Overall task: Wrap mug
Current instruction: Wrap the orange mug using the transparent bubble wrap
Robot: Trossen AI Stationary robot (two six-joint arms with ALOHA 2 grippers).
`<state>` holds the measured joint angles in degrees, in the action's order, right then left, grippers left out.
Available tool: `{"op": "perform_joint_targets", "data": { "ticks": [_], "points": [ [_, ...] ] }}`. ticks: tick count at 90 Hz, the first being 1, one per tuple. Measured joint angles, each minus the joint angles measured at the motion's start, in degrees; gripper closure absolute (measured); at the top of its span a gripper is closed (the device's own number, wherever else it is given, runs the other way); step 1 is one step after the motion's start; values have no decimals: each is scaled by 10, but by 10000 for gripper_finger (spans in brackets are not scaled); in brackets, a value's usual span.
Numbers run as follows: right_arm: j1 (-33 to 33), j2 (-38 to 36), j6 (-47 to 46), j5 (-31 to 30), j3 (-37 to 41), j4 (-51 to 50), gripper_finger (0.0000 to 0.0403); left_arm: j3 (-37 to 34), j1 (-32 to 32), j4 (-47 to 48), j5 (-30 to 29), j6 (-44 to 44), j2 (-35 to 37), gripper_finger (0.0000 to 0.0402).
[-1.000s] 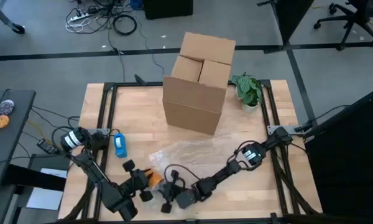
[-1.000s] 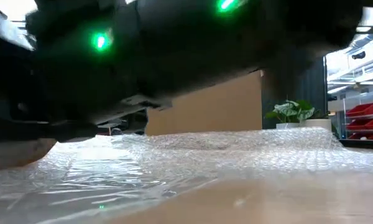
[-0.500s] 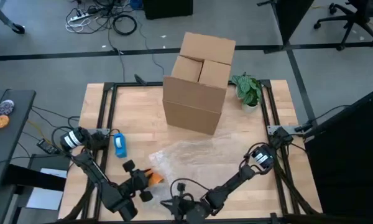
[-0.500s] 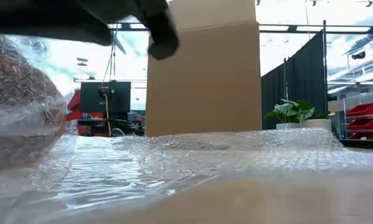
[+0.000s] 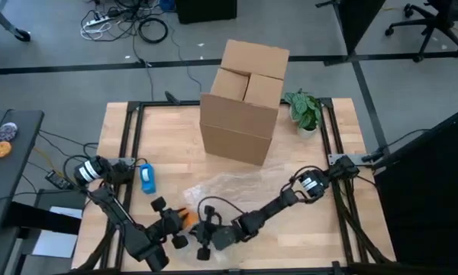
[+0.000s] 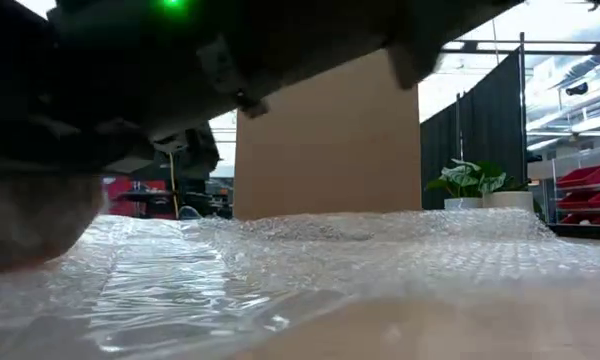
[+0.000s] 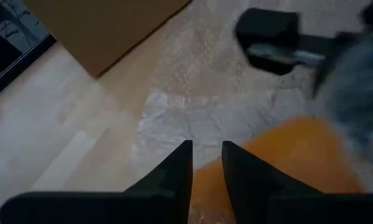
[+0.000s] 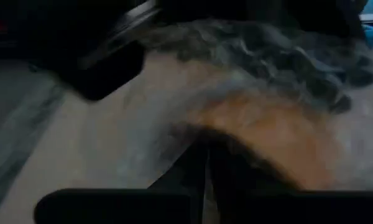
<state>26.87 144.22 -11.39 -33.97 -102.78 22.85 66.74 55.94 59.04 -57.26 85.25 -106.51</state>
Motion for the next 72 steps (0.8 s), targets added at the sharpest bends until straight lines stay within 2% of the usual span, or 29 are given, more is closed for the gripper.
{"op": "perform_joint_targets", "data": {
  "ticks": [37,46,63,72],
  "points": [
    [-24,0,-5,-85,0,-9,403,0,-2,-10,-34,-42,-1,331],
    [-24,21,-2,-112,0,28,403,0,-2,-11,-34,-42,-1,331],
    [-35,62,-7,-118,-4,107,403,-3,-4,-11,-31,-42,-1,331],
    [-43,63,6,-95,-4,120,403,-4,-4,-9,-31,-41,-1,331]
  ]
}}
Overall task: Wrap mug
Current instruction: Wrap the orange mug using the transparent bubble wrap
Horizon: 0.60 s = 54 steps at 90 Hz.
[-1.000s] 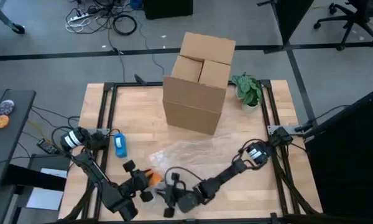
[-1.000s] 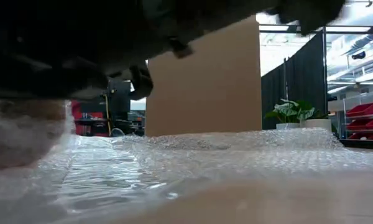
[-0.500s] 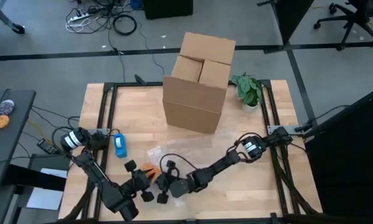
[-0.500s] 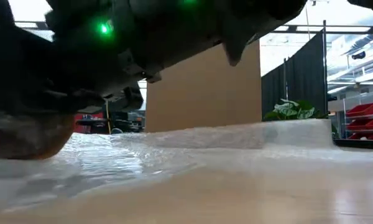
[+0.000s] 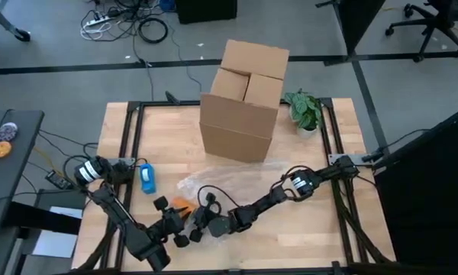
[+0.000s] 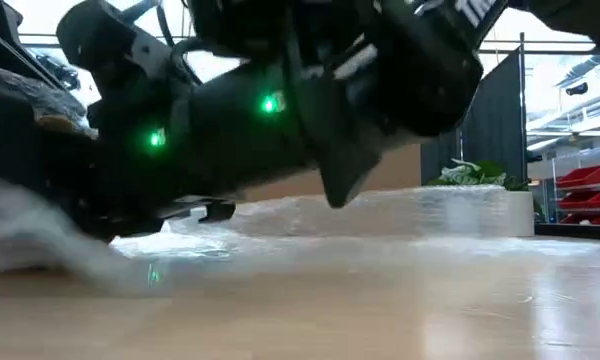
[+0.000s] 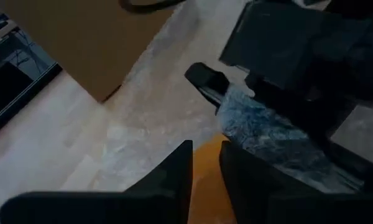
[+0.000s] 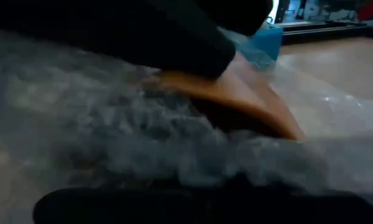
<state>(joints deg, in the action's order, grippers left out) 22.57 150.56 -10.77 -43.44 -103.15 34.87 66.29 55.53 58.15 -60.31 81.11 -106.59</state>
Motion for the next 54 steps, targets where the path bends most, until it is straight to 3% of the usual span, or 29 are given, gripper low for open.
{"op": "perform_joint_targets", "data": {
  "ticks": [15,22,42,54],
  "points": [
    [-8,0,1,51,0,1,403,19,2,44,25,1,1,331],
    [-8,1,1,53,0,0,403,54,4,105,62,0,1,331],
    [-8,2,4,57,0,-1,403,160,20,295,89,1,1,331],
    [-4,2,9,58,0,-1,403,162,33,311,94,5,4,331]
  ]
}}
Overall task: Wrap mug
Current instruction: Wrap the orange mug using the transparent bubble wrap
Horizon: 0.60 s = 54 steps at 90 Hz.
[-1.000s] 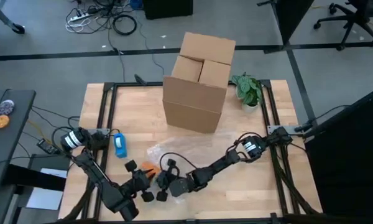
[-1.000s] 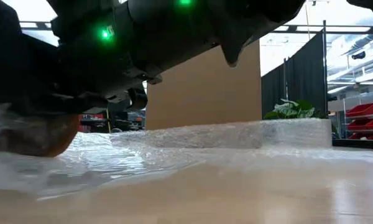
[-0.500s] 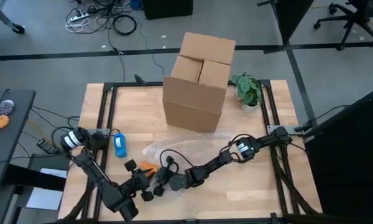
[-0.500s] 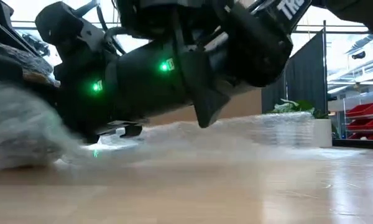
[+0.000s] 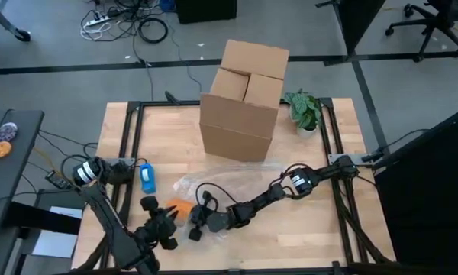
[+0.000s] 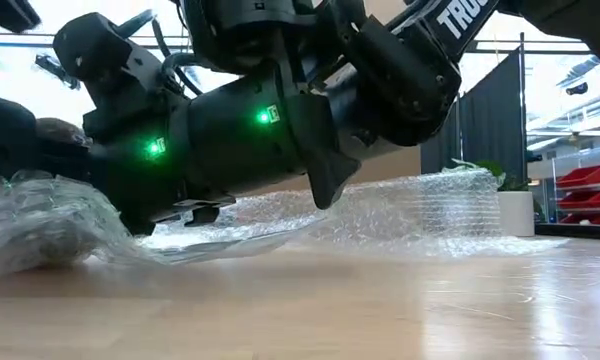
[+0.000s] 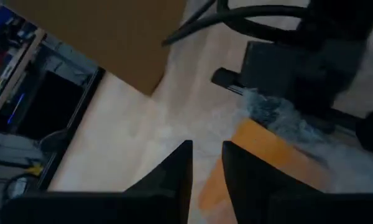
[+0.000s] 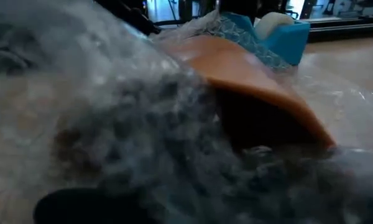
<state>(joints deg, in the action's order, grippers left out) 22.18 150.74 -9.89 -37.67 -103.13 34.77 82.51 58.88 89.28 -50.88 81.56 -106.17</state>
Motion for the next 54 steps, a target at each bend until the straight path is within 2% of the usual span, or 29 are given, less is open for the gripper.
{"op": "perform_joint_targets", "data": {
  "ticks": [11,24,42,54],
  "points": [
    [6,0,20,-5,0,5,403,-59,1,-47,1,29,3,331],
    [8,1,26,-5,0,10,403,-169,-2,-169,-11,42,12,333],
    [-2,2,32,18,2,56,403,-273,-7,-331,-111,43,25,359],
    [-14,2,11,41,2,40,403,-296,-3,-374,-135,70,24,387]
  ]
}}
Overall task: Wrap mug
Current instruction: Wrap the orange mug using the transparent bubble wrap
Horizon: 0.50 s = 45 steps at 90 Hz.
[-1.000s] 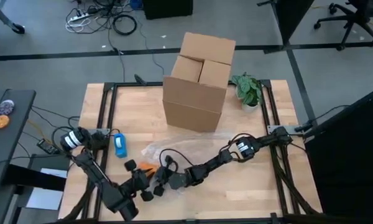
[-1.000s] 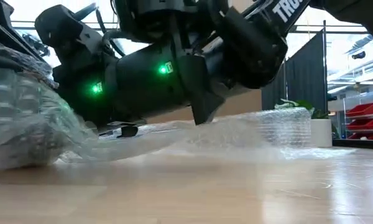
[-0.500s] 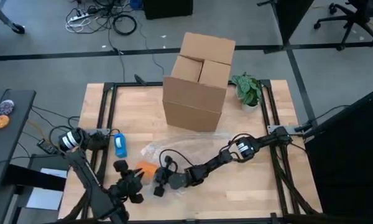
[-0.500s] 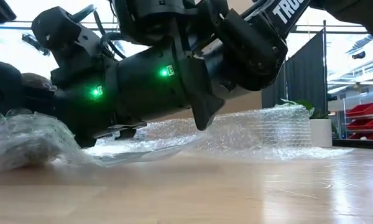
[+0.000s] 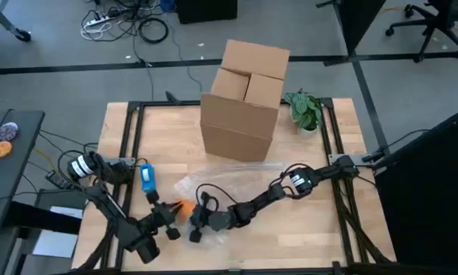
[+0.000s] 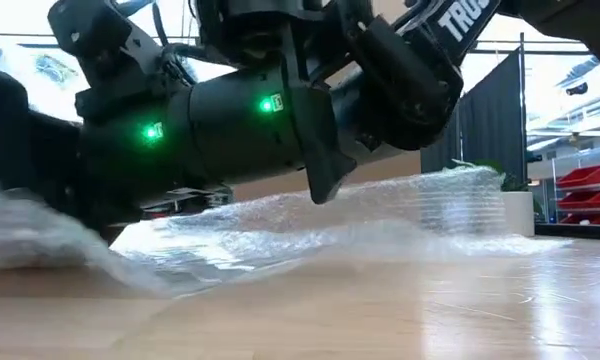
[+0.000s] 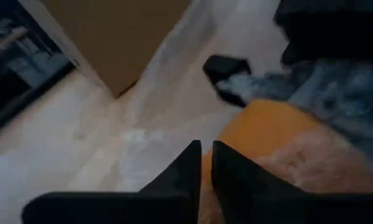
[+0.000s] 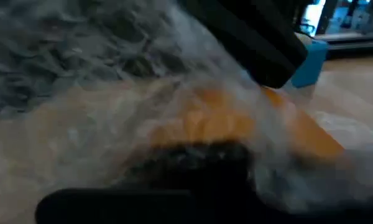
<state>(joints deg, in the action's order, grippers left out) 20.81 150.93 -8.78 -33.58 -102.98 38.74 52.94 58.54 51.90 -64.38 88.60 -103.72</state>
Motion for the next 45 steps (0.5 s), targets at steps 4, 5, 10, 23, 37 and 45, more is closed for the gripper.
{"op": "perform_joint_targets", "data": {
  "ticks": [4,5,10,23,37,45],
  "points": [
    [-4,0,-14,4,0,-16,403,-4,0,0,-1,3,-1,395],
    [-5,-1,-16,4,0,-19,403,-4,0,0,0,4,0,396],
    [-6,-1,-21,7,1,-24,403,-7,1,-3,-2,6,0,399],
    [0,-3,-21,6,2,-29,403,-9,0,-7,-6,10,-1,399],
    [19,-9,-21,-17,2,-39,399,-9,3,-10,-6,11,-2,400],
    [34,-13,-15,-65,2,-47,391,-9,4,-10,-6,12,-3,401]
  ]
}}
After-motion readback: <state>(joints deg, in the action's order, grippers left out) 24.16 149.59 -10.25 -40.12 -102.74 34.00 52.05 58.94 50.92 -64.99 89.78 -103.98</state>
